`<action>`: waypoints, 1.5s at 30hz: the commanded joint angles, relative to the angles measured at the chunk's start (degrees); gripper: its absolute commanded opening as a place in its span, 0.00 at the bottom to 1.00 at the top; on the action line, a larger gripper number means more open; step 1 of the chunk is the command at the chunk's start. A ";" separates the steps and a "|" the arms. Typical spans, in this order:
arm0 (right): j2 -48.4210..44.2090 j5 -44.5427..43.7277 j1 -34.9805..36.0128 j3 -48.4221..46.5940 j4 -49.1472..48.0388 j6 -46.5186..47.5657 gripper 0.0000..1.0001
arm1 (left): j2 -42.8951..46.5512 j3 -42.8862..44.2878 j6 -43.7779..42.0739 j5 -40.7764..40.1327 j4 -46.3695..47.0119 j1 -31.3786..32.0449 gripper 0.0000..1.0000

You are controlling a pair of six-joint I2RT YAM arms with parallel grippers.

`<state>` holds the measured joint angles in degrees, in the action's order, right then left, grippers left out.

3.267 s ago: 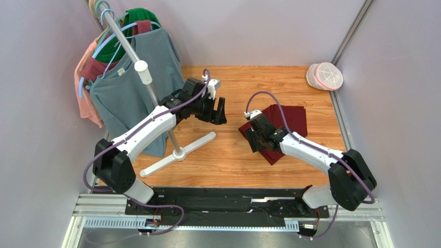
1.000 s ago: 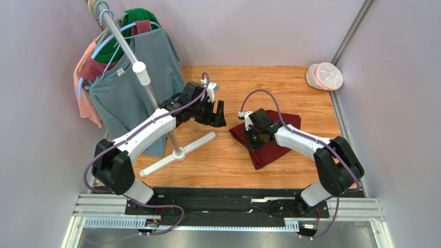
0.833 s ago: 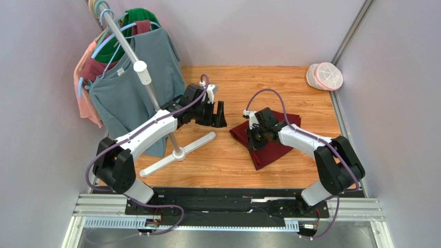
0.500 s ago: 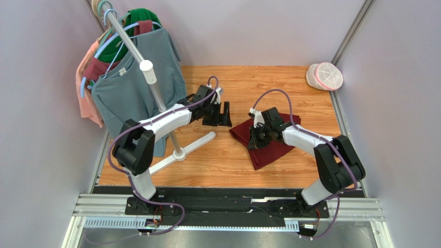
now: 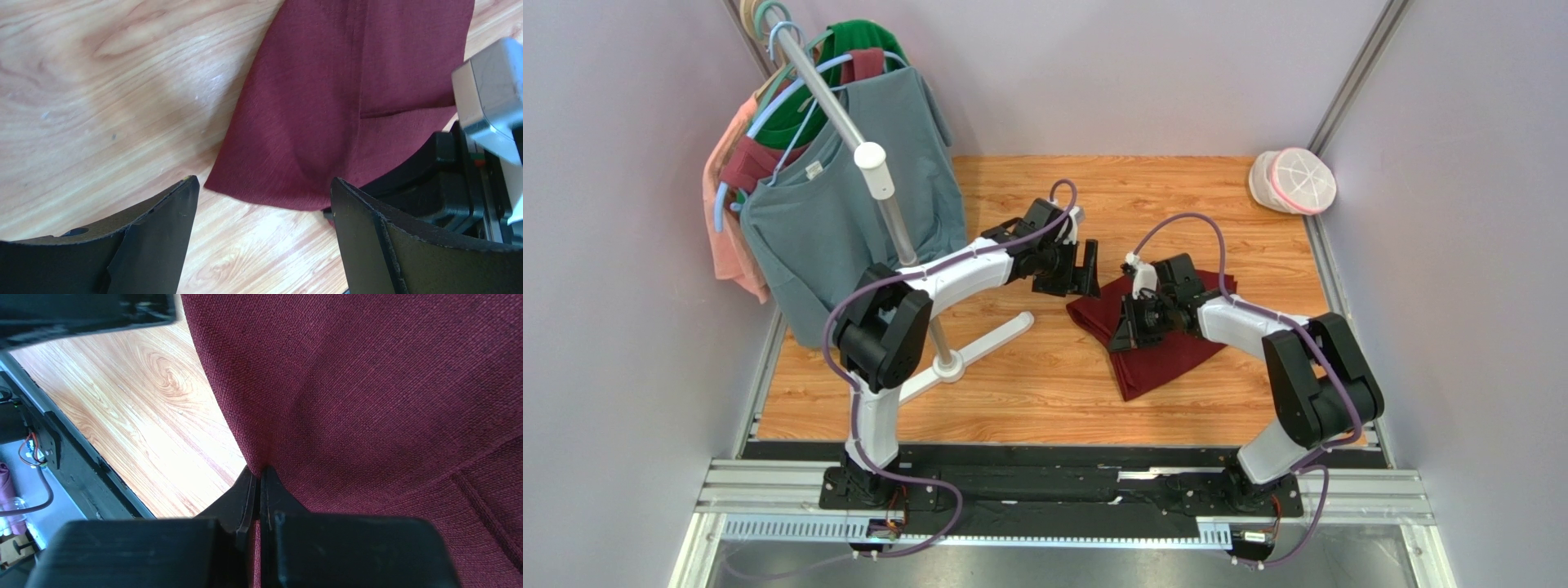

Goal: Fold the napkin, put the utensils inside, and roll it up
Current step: Roll the napkin with the utensil

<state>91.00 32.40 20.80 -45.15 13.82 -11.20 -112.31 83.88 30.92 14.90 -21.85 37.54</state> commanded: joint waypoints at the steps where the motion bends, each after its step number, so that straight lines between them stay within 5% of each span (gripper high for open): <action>1: -0.30 2.31 -0.84 0.06 -3.19 -0.75 0.00 | -3.08 4.80 -1.38 -0.92 -1.70 0.69 0.87; 17: 0.05 2.49 -1.37 0.67 -4.24 -0.84 0.00 | -7.39 4.10 -0.07 0.57 -0.66 0.78 0.49; 25: 0.93 1.96 -1.37 0.76 -4.68 -0.75 0.00 | -8.71 4.37 0.99 3.03 0.84 0.78 0.38; 27: 1.02 1.79 -1.46 0.67 -4.86 -0.75 0.00 | -9.06 4.63 0.99 3.65 0.75 0.78 0.31; 31: 1.02 1.70 -1.46 0.58 -4.95 -0.58 0.00 | -9.33 5.07 0.55 3.48 -0.56 0.78 0.02; 36: -0.47 1.08 -1.29 0.06 -3.55 -0.22 0.00 | -9.41 6.12 -0.24 3.12 -2.50 0.69 0.00; 45: -6.53 -5.67 3.10 -3.54 3.22 2.32 0.46 | -10.91 9.99 -1.65 3.12 -8.56 0.25 0.00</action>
<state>88.44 30.74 21.56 -44.88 14.96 -10.68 -122.17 91.22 30.52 17.30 -27.29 38.22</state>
